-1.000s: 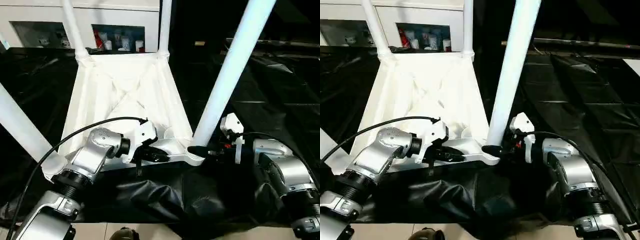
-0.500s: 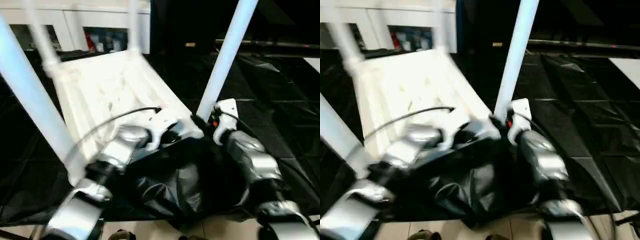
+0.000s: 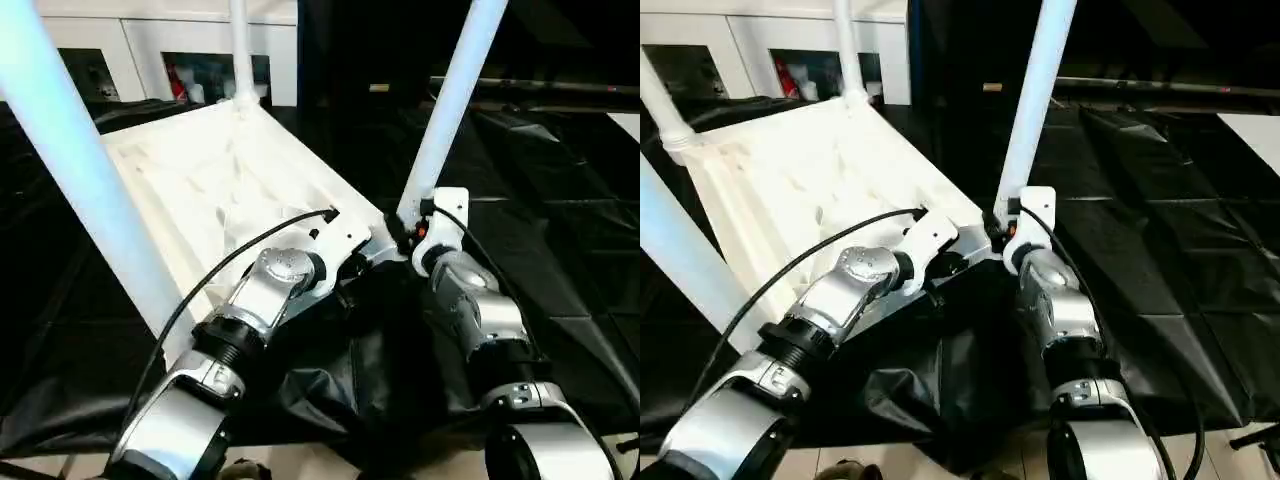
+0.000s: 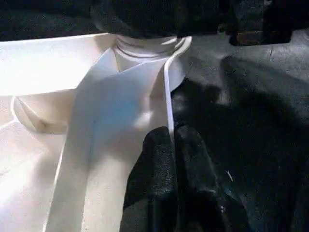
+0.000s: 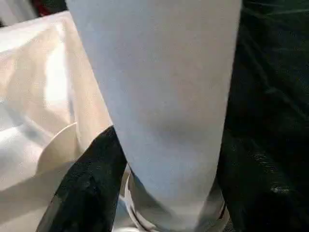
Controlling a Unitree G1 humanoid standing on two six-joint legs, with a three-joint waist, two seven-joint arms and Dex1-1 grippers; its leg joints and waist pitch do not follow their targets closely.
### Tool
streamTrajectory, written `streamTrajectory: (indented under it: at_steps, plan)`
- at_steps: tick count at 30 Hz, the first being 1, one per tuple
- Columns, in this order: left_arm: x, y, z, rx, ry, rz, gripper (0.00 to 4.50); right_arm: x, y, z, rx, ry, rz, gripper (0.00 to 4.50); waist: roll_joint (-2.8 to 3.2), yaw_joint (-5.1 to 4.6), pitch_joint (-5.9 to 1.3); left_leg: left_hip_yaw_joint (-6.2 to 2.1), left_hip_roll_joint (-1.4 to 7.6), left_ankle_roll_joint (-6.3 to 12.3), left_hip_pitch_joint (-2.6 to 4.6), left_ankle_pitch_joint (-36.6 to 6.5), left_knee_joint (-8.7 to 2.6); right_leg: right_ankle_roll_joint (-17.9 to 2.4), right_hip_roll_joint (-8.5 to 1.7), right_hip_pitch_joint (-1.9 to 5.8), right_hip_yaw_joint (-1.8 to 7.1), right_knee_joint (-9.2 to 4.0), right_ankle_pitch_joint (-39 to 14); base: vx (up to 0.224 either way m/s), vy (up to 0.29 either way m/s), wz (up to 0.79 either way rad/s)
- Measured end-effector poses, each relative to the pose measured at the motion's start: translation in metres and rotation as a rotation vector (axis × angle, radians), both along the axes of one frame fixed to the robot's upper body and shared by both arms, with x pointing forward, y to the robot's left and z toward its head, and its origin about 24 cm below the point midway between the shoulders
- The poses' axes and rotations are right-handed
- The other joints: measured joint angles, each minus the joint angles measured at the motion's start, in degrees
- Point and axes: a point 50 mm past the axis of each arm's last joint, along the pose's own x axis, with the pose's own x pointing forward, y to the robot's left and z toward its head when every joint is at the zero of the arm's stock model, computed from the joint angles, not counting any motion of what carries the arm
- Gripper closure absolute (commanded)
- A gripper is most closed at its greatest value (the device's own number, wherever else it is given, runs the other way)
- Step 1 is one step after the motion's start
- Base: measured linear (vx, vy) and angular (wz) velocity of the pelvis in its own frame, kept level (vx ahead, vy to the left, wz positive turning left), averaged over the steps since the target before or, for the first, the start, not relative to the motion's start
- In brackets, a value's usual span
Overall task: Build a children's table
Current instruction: Rotate leg to tighten, then rotate table base
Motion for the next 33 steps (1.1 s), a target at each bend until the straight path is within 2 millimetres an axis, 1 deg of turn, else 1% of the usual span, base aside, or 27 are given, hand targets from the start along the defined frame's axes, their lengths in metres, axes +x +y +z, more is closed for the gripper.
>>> streamTrajectory:
  at_steps: [2,4,5,6,8,12,15,16,17,18,19,22,23,25,26,28,29,30,31,33]
  plan:
    - [0.000,0.004,0.001,0.007,-0.014,-0.033,4.50,-0.006,-0.004,0.000,0.002,-0.018,0.040,1.33,0.02,0.20,0.01,0.00,0.00,0.00,-0.06,0.0,-0.01,0.0,0.00,-0.04,0.00,0.00,0.0,0.000,0.000,0.00]
    - [0.000,0.008,0.001,0.014,-0.026,-0.056,4.50,-0.012,-0.008,0.001,-0.004,-0.035,0.091,1.33,0.04,0.59,0.03,0.00,0.00,0.00,-0.08,0.0,-0.01,0.0,0.00,-0.06,0.00,-0.01,0.0,0.000,0.000,0.00]
    - [0.000,0.012,0.001,0.021,-0.040,-0.080,4.50,-0.021,-0.017,0.003,-0.030,-0.049,0.147,1.33,0.09,1.19,0.03,0.00,0.00,0.00,-0.09,0.0,-0.01,0.1,0.00,-0.04,0.02,-0.03,-0.1,0.000,0.000,0.00]
    - [0.000,0.014,0.001,0.025,-0.051,-0.091,4.50,-0.025,-0.021,0.004,-0.040,-0.051,0.185,1.33,0.09,1.29,0.03,0.00,0.00,0.00,-0.08,0.0,-0.01,0.2,-0.01,-0.04,0.02,-0.02,-0.1,0.000,0.000,0.00]
    - [0.002,0.021,0.002,0.033,-0.065,-0.094,4.50,-0.034,-0.024,0.007,-0.047,-0.060,0.258,1.33,0.11,1.26,0.01,0.00,0.01,0.01,-0.08,0.0,-0.03,0.3,0.00,-0.06,0.01,0.00,-0.1,0.000,0.000,0.00]
    - [0.002,0.026,0.002,0.034,-0.091,-0.105,4.50,-0.055,-0.038,0.008,-0.041,-0.025,0.357,1.33,0.13,1.43,0.01,0.00,0.03,0.00,-0.07,0.0,-0.08,0.3,0.00,-0.09,-0.01,0.00,-0.1,0.000,0.000,0.00]
    - [0.002,0.030,0.001,0.022,-0.102,-0.100,4.50,-0.064,-0.043,0.011,-0.044,-0.017,0.399,1.33,0.15,1.21,0.00,0.00,0.04,0.00,-0.05,0.0,-0.07,0.4,0.00,-0.14,-0.01,0.03,0.0,0.000,0.000,0.00]
    - [0.001,0.031,0.000,0.000,-0.096,-0.096,4.22,-0.069,-0.042,0.014,-0.046,-0.023,0.432,1.33,0.22,1.27,-0.03,0.00,0.04,0.00,-0.04,0.0,-0.08,0.4,0.00,-0.13,-0.02,0.03,0.0,0.000,0.000,0.00]
    - [-0.002,0.033,-0.001,-0.044,-0.079,-0.094,4.05,-0.075,-0.039,0.015,-0.039,-0.026,0.481,1.33,0.23,1.26,-0.04,0.00,0.06,0.00,-0.02,0.0,-0.09,0.5,0.01,-0.13,-0.01,0.03,0.0,0.000,0.000,0.00]
    - [-0.005,0.036,-0.001,-0.095,-0.075,-0.088,4.05,-0.079,-0.037,0.015,-0.033,-0.023,0.503,1.33,0.20,1.26,-0.03,-0.01,0.09,-0.01,-0.03,0.0,-0.09,0.5,0.02,-0.14,-0.04,0.03,-0.1,0.000,0.000,0.00]
    - [-0.007,0.036,0.001,-0.137,-0.077,-0.093,3.90,-0.081,-0.035,0.013,-0.030,-0.015,0.518,1.33,0.15,1.33,0.00,-0.01,0.12,-0.01,-0.07,0.0,-0.09,0.5,0.02,-0.14,-0.09,0.02,-0.1,0.000,0.000,0.00]
    - [-0.019,0.035,0.013,-0.221,-0.076,-0.162,3.72,-0.080,-0.026,0.013,-0.003,-0.020,0.518,1.33,0.14,1.53,-0.01,0.00,0.11,-0.03,-0.12,0.0,-0.05,0.5,0.02,-0.15,-0.07,0.00,-0.1,0.000,0.000,0.00]
    - [-0.026,0.037,0.014,-0.239,-0.062,-0.185,3.47,-0.078,-0.020,0.014,0.010,-0.028,0.506,1.33,0.15,1.43,-0.01,0.00,0.11,-0.03,-0.10,0.0,-0.05,0.5,0.02,-0.15,-0.05,0.00,0.0,0.000,0.000,0.00]
    - [-0.037,0.041,0.012,-0.243,-0.031,-0.206,3.40,-0.077,-0.015,0.013,0.023,-0.030,0.489,1.33,0.15,1.39,-0.01,0.00,0.11,-0.04,-0.09,0.0,-0.06,0.5,0.02,-0.16,-0.05,0.03,-0.1,0.000,0.000,0.00]
    - [-0.046,0.046,0.011,-0.253,-0.007,-0.210,3.35,-0.076,-0.011,0.013,0.030,-0.033,0.487,1.33,0.17,1.36,0.00,0.00,0.12,-0.05,-0.05,0.0,-0.06,0.5,0.02,-0.16,-0.04,0.04,-0.1,0.000,0.000,0.00]
    - [-0.051,0.048,0.009,-0.258,0.020,-0.208,3.26,-0.076,-0.010,0.012,0.023,-0.031,0.483,1.33,0.18,1.50,0.05,0.00,0.12,-0.05,-0.10,0.0,-0.07,0.5,0.02,-0.15,-0.05,0.02,-0.1,0.000,0.000,0.00]
    - [-0.053,0.049,0.010,-0.261,0.027,-0.209,3.26,-0.076,-0.009,0.012,0.022,-0.029,0.485,1.33,0.23,1.70,0.07,0.00,0.11,-0.05,-0.08,0.0,-0.06,0.6,0.02,-0.11,-0.04,0.01,-0.1,0.000,0.000,0.00]
    - [-0.056,0.050,0.012,-0.272,0.024,-0.209,3.26,-0.076,-0.007,0.012,0.026,-0.032,0.484,1.33,0.28,1.68,0.11,0.01,0.11,-0.05,-0.08,0.0,-0.06,0.8,0.02,-0.10,-0.01,0.00,-0.2,0.000,0.000,0.00]
    - [-0.062,0.052,0.015,-0.287,0.025,-0.208,3.05,-0.075,-0.004,0.012,0.035,-0.035,0.479,1.33,0.36,1.54,0.16,0.01,0.10,-0.05,-0.09,0.0,-0.05,0.8,0.02,-0.09,0.02,-0.01,-0.2,0.000,0.000,0.00]
    - [-0.079,0.055,0.016,-0.327,0.061,-0.215,2.99,-0.072,0.000,0.013,0.045,-0.048,0.469,1.33,0.63,1.21,0.32,0.02,0.07,-0.05,-0.09,0.0,-0.04,0.7,0.02,-0.11,0.07,-0.03,-0.2,0.000,0.000,0.00]
